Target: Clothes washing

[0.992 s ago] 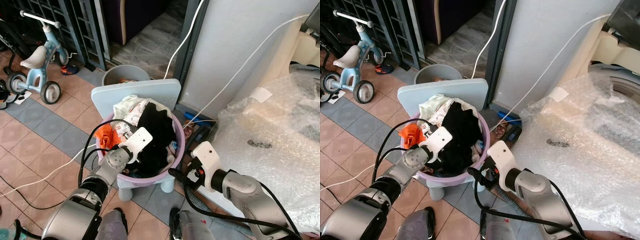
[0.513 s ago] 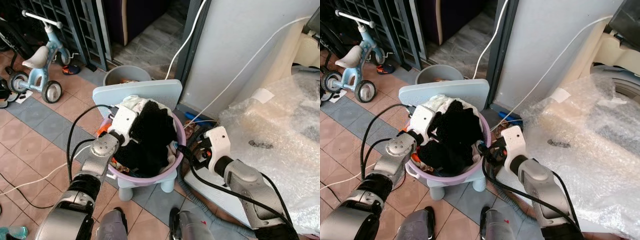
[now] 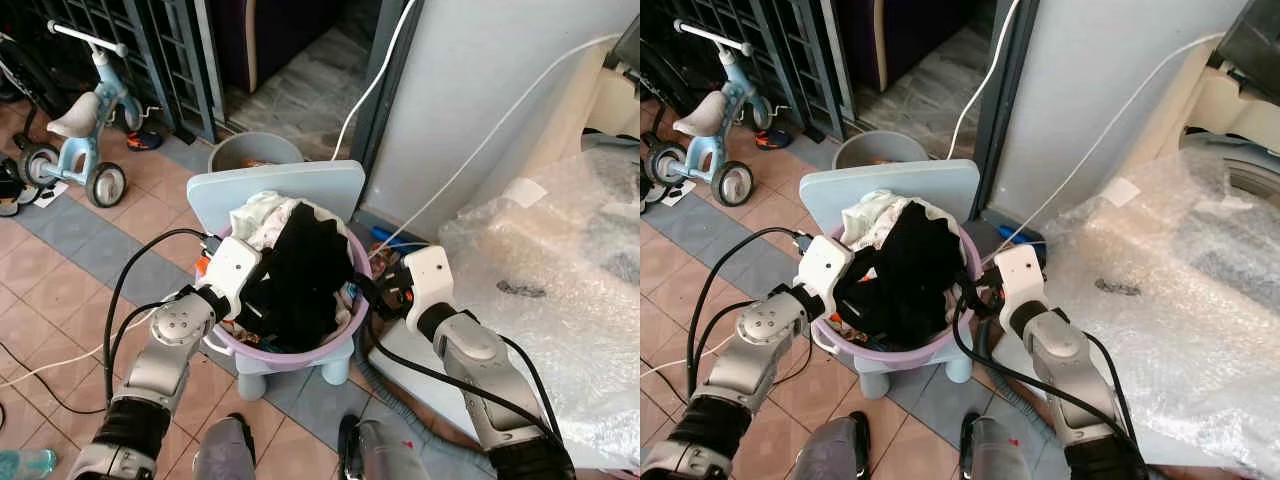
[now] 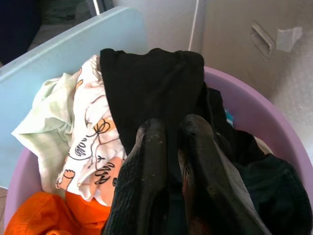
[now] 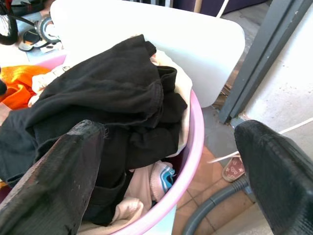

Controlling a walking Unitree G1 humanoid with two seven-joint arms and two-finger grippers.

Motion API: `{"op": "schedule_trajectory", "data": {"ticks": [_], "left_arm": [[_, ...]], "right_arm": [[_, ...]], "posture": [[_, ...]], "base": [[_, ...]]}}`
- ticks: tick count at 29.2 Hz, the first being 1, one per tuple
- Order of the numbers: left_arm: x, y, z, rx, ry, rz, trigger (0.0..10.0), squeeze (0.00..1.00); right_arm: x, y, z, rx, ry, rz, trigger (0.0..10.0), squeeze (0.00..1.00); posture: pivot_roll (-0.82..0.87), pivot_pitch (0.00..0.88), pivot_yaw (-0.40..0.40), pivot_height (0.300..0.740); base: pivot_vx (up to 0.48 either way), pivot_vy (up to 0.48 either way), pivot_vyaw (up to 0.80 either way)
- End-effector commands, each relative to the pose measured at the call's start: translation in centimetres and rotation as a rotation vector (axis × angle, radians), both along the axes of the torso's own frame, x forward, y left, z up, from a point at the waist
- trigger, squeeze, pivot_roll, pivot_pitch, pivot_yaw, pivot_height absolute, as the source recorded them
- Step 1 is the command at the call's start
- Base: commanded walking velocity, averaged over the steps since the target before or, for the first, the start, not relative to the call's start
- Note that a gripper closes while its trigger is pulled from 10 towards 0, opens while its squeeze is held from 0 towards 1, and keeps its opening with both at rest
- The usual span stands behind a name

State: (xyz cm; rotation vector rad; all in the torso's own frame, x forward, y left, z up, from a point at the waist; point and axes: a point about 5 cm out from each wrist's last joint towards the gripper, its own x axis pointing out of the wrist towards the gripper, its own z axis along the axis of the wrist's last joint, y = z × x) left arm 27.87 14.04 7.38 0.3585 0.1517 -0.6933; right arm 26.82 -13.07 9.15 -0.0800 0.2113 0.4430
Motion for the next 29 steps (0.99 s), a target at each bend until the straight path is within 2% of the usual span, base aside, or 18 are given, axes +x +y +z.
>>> {"op": "schedule_trajectory", "data": {"ticks": [1, 4, 7, 8, 10, 12, 13, 15, 16, 19, 20, 25, 29], "left_arm": [[-0.6, -0.6, 0.3, 0.039, -0.001, -0.064, 10.0, 1.00], [-1.4, -0.6, -0.6, 0.101, 0.019, -0.109, 10.0, 1.00], [-1.4, -1.0, -0.9, 0.123, 0.018, -0.121, 10.0, 1.00], [-1.2, -1.5, -1.1, 0.200, -0.028, -0.155, 10.0, 1.00], [-1.1, -1.7, -1.1, 0.230, -0.050, -0.169, 10.0, 1.00], [-0.6, -2.3, -0.9, 0.336, -0.169, -0.202, 10.0, 1.00], [-0.6, -2.3, -0.9, 0.336, -0.169, -0.202, 10.0, 1.00], [-0.3, -2.6, -0.6, 0.381, -0.231, -0.217, 10.0, 1.00], [0.2, -2.6, -0.8, 0.446, -0.248, -0.210, 10.0, 1.00], [0.6, -2.6, -1.0, 0.478, -0.240, -0.187, 10.0, 1.00], [0.8, -2.7, -1.5, 0.486, -0.206, -0.178, 10.0, 1.00], [0.9, -3.3, -2.6, 0.505, -0.175, -0.191, 10.0, 1.00], [1.1, -3.9, -3.8, 0.563, -0.143, -0.194, 10.0, 1.00]], "right_arm": [[-0.5, -0.5, 0.0, 0.028, 0.013, 0.002, 10.0, 0.00], [-1.1, -0.7, -0.7, 0.025, 0.029, -0.011, 10.0, 0.00], [-1.3, -0.6, -0.9, 0.029, 0.031, -0.011, 10.0, 0.00], [-1.4, -0.3, -0.8, 0.035, 0.030, -0.005, 10.0, 0.00], [-1.4, -0.2, -0.7, 0.033, 0.028, -0.002, 10.0, 0.00], [-1.5, -0.3, -0.6, 0.030, 0.026, 0.001, 10.0, 0.00], [-1.5, -0.3, -0.6, 0.030, 0.026, 0.001, 10.0, 0.00], [-1.6, -0.5, -0.6, 0.031, 0.028, -0.004, 10.0, 0.00], [-1.6, -0.6, -0.6, 0.029, 0.028, -0.006, 10.0, 0.00], [-1.6, -0.6, -0.6, 0.028, 0.027, -0.007, 10.0, 0.00], [-1.5, -0.6, -0.5, 0.028, 0.025, -0.008, 10.0, 0.00], [-1.4, -0.5, -0.4, 0.026, 0.023, -0.002, 10.0, 0.00], [-1.3, -0.3, -0.3, 0.025, 0.024, 0.005, 10.0, 0.00]], "posture": [[0.04, 0.122, -0.049, 0.740], [0.04, 0.135, -0.043, 0.740], [0.04, 0.140, -0.040, 0.740], [0.04, 0.145, -0.037, 0.740], [0.03, 0.148, -0.036, 0.740], [0.03, 0.157, -0.037, 0.740], [0.03, 0.157, -0.037, 0.740], [0.02, 0.162, -0.037, 0.740], [0.02, 0.163, -0.039, 0.740], [0.02, 0.167, -0.042, 0.740], [0.02, 0.168, -0.043, 0.740], [0.01, 0.169, -0.048, 0.740], [0.01, 0.168, -0.049, 0.740]], "base": [[0.000, 0.000, 0.00], [0.000, 0.000, 0.00], [0.000, 0.000, 0.00], [0.000, 0.000, 0.00], [0.000, 0.000, 0.00], [0.000, 0.000, 0.00], [0.000, 0.000, 0.00], [0.000, 0.000, 0.00], [0.000, 0.000, 0.00], [0.000, 0.000, 0.00], [0.000, 0.000, 0.00], [0.000, 0.000, 0.00], [0.000, 0.000, 0.00]]}}
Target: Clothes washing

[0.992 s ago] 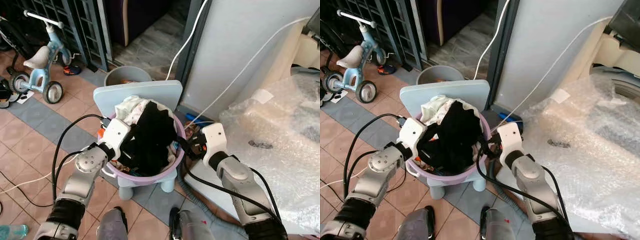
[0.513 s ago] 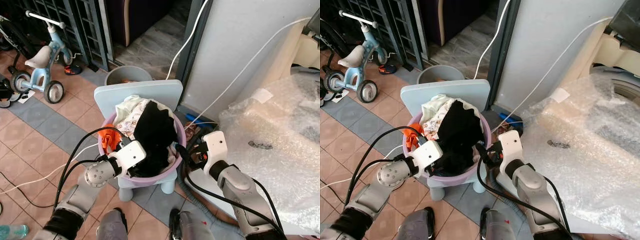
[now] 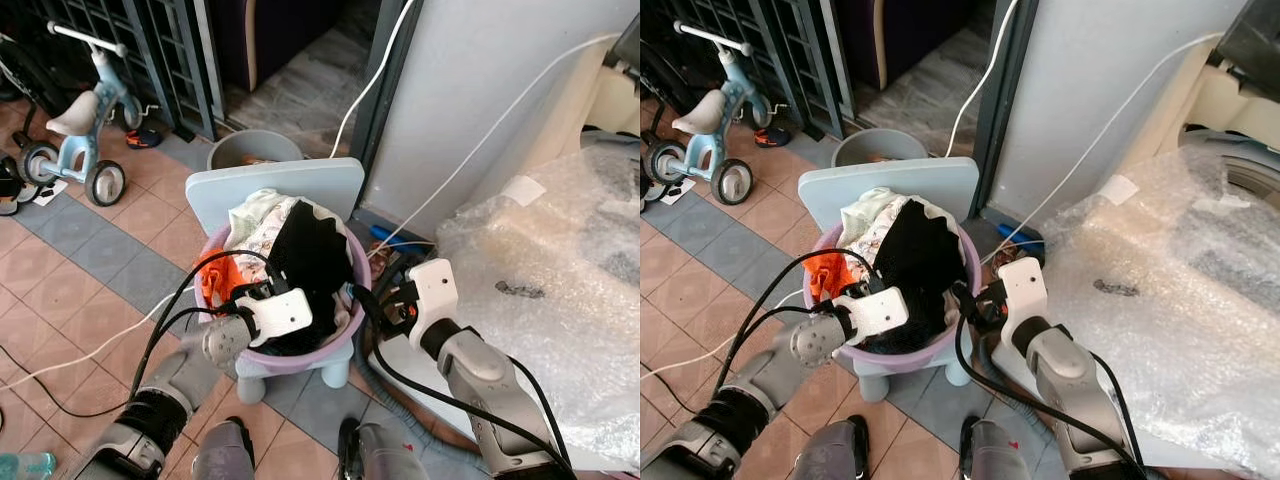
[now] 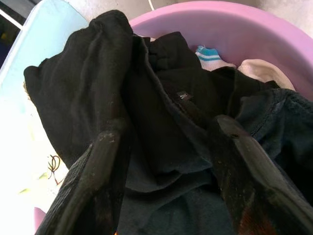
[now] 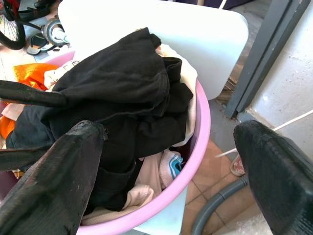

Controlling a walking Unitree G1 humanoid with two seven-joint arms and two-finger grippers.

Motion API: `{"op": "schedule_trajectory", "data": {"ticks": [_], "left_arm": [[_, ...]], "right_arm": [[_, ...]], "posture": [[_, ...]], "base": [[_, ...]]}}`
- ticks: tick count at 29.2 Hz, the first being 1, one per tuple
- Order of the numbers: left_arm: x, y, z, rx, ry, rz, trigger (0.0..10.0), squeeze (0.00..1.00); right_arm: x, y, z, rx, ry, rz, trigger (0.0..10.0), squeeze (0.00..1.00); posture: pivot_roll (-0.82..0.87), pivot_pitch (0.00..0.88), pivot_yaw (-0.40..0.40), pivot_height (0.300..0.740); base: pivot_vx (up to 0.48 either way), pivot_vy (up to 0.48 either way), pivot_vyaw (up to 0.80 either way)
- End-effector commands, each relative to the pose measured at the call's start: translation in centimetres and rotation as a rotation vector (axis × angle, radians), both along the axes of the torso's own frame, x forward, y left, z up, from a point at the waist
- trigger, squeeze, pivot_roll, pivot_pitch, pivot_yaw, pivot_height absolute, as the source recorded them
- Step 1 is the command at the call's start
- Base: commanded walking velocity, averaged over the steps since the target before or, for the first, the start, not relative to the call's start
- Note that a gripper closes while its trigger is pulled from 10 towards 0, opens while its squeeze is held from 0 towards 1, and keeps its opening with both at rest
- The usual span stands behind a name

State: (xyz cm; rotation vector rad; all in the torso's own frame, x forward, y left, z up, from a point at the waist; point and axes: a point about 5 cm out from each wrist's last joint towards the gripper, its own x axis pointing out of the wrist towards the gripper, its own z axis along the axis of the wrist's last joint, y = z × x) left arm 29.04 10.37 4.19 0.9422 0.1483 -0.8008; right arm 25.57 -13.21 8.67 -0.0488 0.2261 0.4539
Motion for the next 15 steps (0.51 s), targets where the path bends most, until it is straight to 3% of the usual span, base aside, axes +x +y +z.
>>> {"op": "schedule_trajectory", "data": {"ticks": [1, 6, 12, 13, 15], "left_arm": [[0.0, -0.2, -0.8, 0.048, 0.021, 0.008, 10.0, 1.00], [0.9, 0.3, -1.4, 0.129, 0.044, 0.079, 10.0, 1.00], [1.3, 0.6, -2.2, 0.136, 0.125, 0.172, 10.0, 1.00], [1.3, 0.6, -2.7, 0.126, 0.178, 0.206, 10.0, 0.00], [1.2, 0.7, -2.9, 0.125, 0.190, 0.213, 10.0, 0.00]], "right_arm": [[0.0, -0.2, 0.2, -0.003, 0.003, -0.002, 10.0, 0.00], [0.2, 0.1, 0.3, -0.003, 0.001, 0.002, 10.0, 0.00], [0.3, 0.1, 0.2, -0.016, 0.005, 0.012, 10.0, 0.00], [0.3, 0.1, 0.2, -0.024, 0.007, 0.018, 10.0, 0.00], [0.3, 0.1, 0.2, -0.026, 0.007, 0.019, 10.0, 0.00]], "posture": [[0.01, 0.167, -0.048, 0.740], [0.01, 0.167, -0.048, 0.740], [0.01, 0.166, -0.055, 0.740], [0.00, 0.163, -0.057, 0.740], [0.00, 0.163, -0.057, 0.740]], "base": [[0.000, 0.000, 0.00], [0.000, 0.000, 0.00], [0.000, 0.000, 0.00], [0.000, 0.000, 0.00], [0.000, 0.000, 0.00]]}}
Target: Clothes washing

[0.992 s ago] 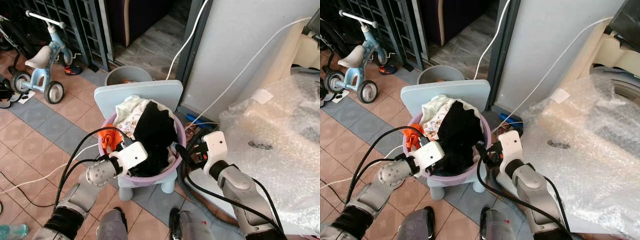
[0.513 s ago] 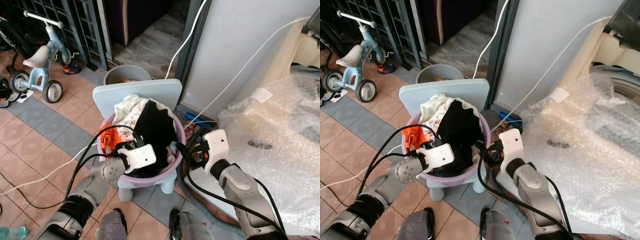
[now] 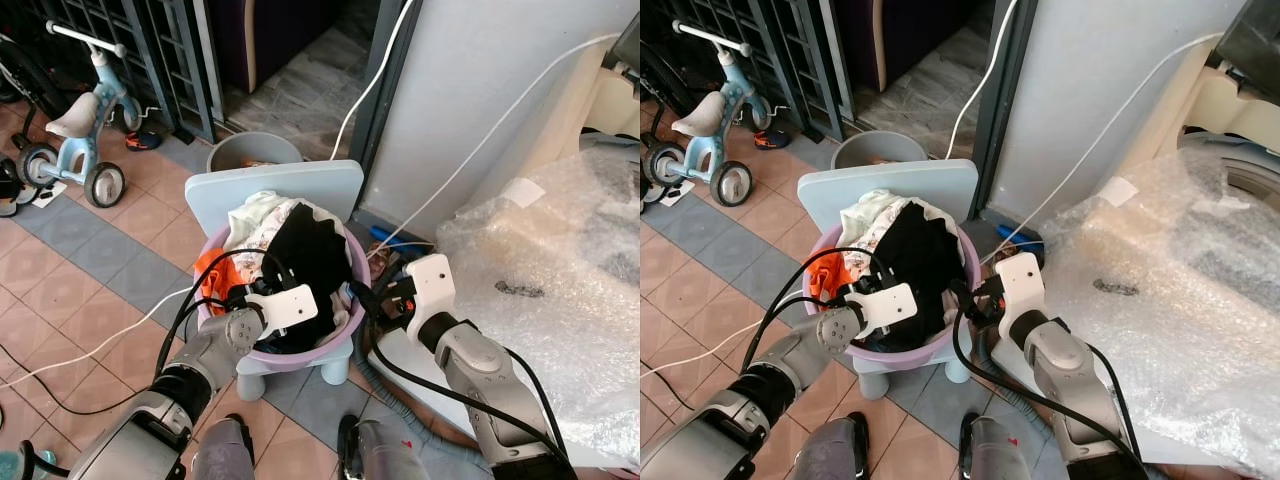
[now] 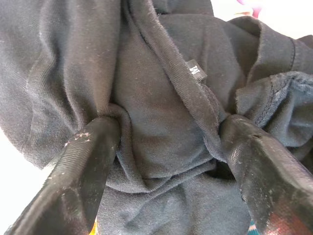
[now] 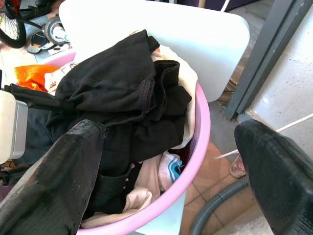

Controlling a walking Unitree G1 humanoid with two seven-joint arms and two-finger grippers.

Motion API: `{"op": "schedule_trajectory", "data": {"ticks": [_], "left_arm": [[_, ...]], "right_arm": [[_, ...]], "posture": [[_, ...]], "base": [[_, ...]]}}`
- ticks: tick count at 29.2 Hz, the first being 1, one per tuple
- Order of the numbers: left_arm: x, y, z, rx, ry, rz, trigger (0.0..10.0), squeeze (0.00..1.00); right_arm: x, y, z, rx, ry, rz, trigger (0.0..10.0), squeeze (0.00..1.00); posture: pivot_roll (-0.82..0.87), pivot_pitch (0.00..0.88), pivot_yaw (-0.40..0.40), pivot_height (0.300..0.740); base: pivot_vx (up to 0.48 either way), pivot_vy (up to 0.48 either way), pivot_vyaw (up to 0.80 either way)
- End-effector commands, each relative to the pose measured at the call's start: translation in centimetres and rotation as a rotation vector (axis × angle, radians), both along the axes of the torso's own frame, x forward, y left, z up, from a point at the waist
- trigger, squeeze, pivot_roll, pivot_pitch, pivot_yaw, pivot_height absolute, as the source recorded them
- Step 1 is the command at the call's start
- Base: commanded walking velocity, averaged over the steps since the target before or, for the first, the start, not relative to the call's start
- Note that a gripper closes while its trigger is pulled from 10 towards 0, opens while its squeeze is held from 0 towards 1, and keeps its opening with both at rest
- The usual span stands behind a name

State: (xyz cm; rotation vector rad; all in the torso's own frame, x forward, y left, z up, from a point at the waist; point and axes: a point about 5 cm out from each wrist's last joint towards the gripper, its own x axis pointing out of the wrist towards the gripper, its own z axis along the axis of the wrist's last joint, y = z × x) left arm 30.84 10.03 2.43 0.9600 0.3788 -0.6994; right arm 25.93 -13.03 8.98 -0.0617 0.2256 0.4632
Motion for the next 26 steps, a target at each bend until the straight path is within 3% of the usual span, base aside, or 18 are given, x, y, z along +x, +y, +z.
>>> {"op": "schedule_trajectory", "data": {"ticks": [1, 5, 13, 21, 26], "left_arm": [[-0.7, 1.0, -1.3, 0.008, 0.095, 0.056, 0.0, 0.00], [-0.5, 0.9, -1.5, -0.060, 0.173, 0.128, 0.0, 0.00], [-0.3, 1.3, -1.5, -0.128, 0.214, 0.200, 0.0, 0.00], [0.0, 2.0, -1.6, -0.283, 0.302, 0.351, 0.0, 0.00], [0.1, 2.2, -1.5, -0.315, 0.303, 0.376, 0.0, 0.00]], "right_arm": [[0.0, 0.0, -0.1, -0.017, 0.009, 0.011, 10.0, 0.00], [0.2, 0.0, -0.1, -0.031, 0.008, 0.016, 10.0, 0.00], [0.2, 0.0, -0.1, -0.037, 0.009, 0.019, 10.0, 0.00], [0.4, 0.0, -0.1, -0.048, 0.006, 0.014, 10.0, 0.00], [0.4, -0.1, -0.2, -0.053, 0.005, 0.010, 10.0, 0.00]], "posture": [[0.00, 0.160, -0.058, 0.740], [0.00, 0.154, -0.060, 0.740], [-0.01, 0.151, -0.063, 0.740], [-0.01, 0.148, -0.064, 0.740], [-0.01, 0.146, -0.063, 0.740]], "base": [[0.000, 0.000, 0.00], [0.000, 0.000, 0.00], [0.000, 0.000, 0.00], [0.000, 0.000, 0.00], [0.000, 0.000, 0.00]]}}
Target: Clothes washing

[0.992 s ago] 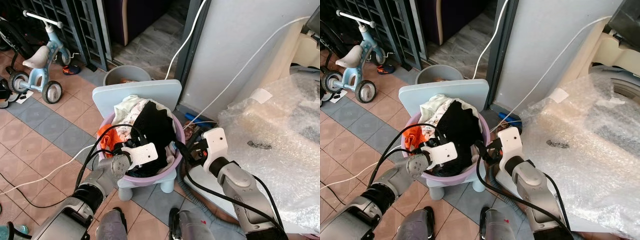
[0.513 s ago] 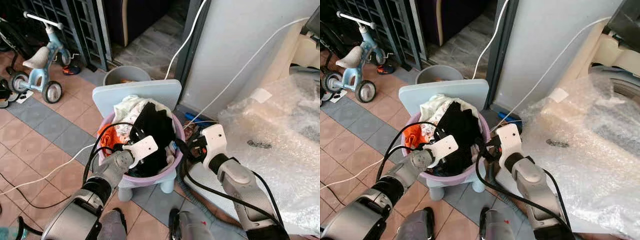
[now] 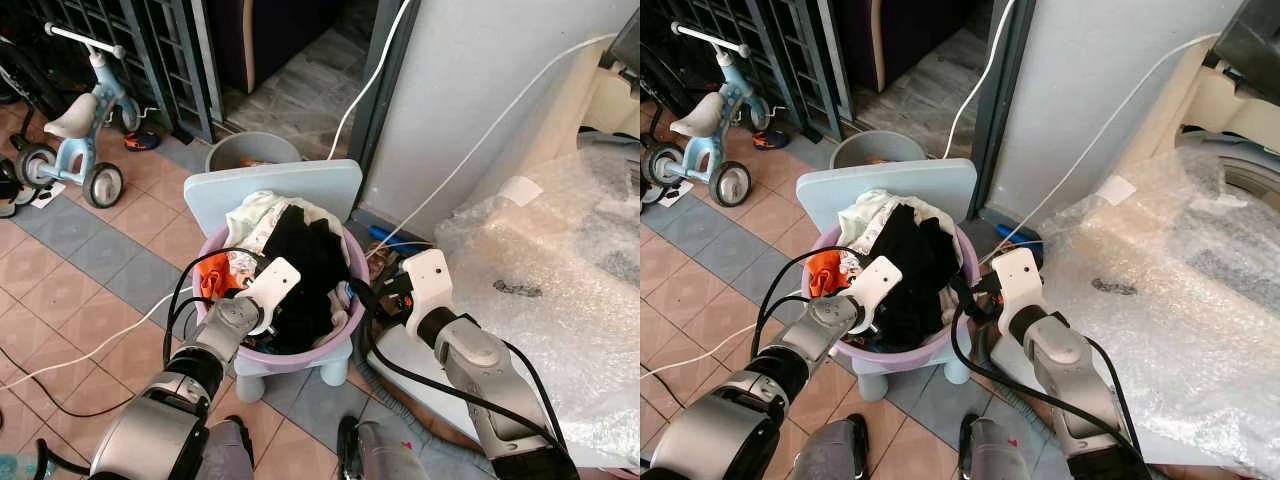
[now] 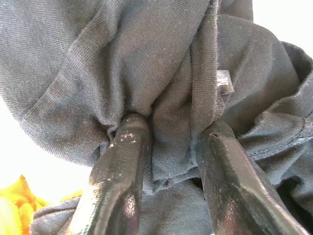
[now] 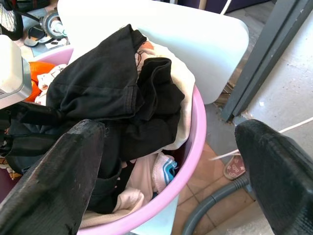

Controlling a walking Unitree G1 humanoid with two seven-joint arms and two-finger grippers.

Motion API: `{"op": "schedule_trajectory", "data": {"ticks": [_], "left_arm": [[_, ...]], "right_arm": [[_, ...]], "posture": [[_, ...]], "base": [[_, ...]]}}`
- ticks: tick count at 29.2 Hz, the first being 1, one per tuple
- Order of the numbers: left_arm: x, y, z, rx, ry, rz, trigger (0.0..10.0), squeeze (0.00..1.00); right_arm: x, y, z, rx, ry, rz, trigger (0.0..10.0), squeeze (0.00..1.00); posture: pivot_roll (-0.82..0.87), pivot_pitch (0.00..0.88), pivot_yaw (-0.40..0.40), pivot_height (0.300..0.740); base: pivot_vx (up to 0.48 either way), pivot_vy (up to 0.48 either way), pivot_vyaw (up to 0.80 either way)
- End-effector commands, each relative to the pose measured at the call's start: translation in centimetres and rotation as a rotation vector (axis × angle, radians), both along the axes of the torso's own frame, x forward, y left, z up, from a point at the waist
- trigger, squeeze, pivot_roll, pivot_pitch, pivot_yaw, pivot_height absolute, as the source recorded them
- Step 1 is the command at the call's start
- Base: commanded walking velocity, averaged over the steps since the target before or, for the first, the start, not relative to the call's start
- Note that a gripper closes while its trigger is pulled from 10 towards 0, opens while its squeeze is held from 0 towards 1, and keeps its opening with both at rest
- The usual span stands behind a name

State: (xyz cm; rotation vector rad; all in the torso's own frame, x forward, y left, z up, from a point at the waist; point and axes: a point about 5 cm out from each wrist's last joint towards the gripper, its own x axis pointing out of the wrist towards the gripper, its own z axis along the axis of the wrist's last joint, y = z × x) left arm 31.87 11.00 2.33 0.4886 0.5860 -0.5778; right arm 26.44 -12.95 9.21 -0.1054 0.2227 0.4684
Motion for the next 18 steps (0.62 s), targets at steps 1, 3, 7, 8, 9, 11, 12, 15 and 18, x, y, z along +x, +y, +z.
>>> {"op": "schedule_trajectory", "data": {"ticks": [1, 3, 7, 8, 9, 11, 12, 15, 18], "left_arm": [[-0.9, 1.2, -1.4, 0.015, 0.075, 0.059, 0.0, 0.00], [-0.8, 1.3, -1.2, 0.005, 0.062, 0.076, 0.0, 0.00], [-0.4, 1.4, -0.8, 0.005, -0.001, 0.108, 0.0, 0.00], [-0.2, 1.5, -0.6, -0.003, -0.035, 0.126, 0.0, 0.00], [0.0, 1.7, -0.3, -0.013, -0.063, 0.143, 0.0, 0.00], [0.2, 1.8, 0.1, -0.034, -0.095, 0.161, 0.0, 0.00], [0.4, 2.0, 0.5, -0.060, -0.124, 0.177, 0.0, 0.00], [0.9, 2.0, 1.9, -0.190, -0.229, 0.196, 0.0, 0.00], [1.0, 2.0, 2.8, -0.245, -0.307, 0.175, 0.0, 0.00]], "right_arm": [[-0.1, -0.2, -0.4, -0.012, 0.018, -0.001, 10.0, 0.00], [0.0, -0.2, -0.4, -0.015, 0.016, -0.004, 10.0, 0.00], [0.0, -0.2, -0.4, -0.019, 0.013, -0.009, 10.0, 0.00], [0.1, -0.3, -0.5, -0.021, 0.012, -0.012, 10.0, 0.00], [0.1, -0.3, -0.5, -0.022, 0.010, -0.014, 10.0, 0.00], [0.1, -0.3, -0.5, -0.023, 0.010, -0.015, 10.0, 0.00], [0.1, -0.3, -0.5, -0.025, 0.010, -0.016, 10.0, 0.00], [0.2, -0.4, -0.5, -0.027, 0.009, -0.018, 10.0, 0.00], [0.2, -0.4, -0.6, -0.030, 0.008, -0.019, 10.0, 0.00]], "posture": [[-0.01, 0.146, -0.063, 0.740], [-0.01, 0.144, -0.061, 0.740], [0.00, 0.141, -0.060, 0.740], [0.00, 0.141, -0.060, 0.740], [0.00, 0.140, -0.061, 0.740], [0.00, 0.140, -0.061, 0.740], [0.00, 0.139, -0.062, 0.740], [0.01, 0.137, -0.066, 0.740], [0.01, 0.133, -0.067, 0.740]], "base": [[0.000, 0.000, 0.00], [0.000, 0.000, 0.00], [0.000, 0.000, 0.00], [0.000, 0.000, 0.00], [0.000, 0.000, 0.00], [0.000, 0.000, 0.00], [0.000, 0.000, 0.00], [0.000, 0.000, 0.00], [0.000, 0.000, 0.00]]}}
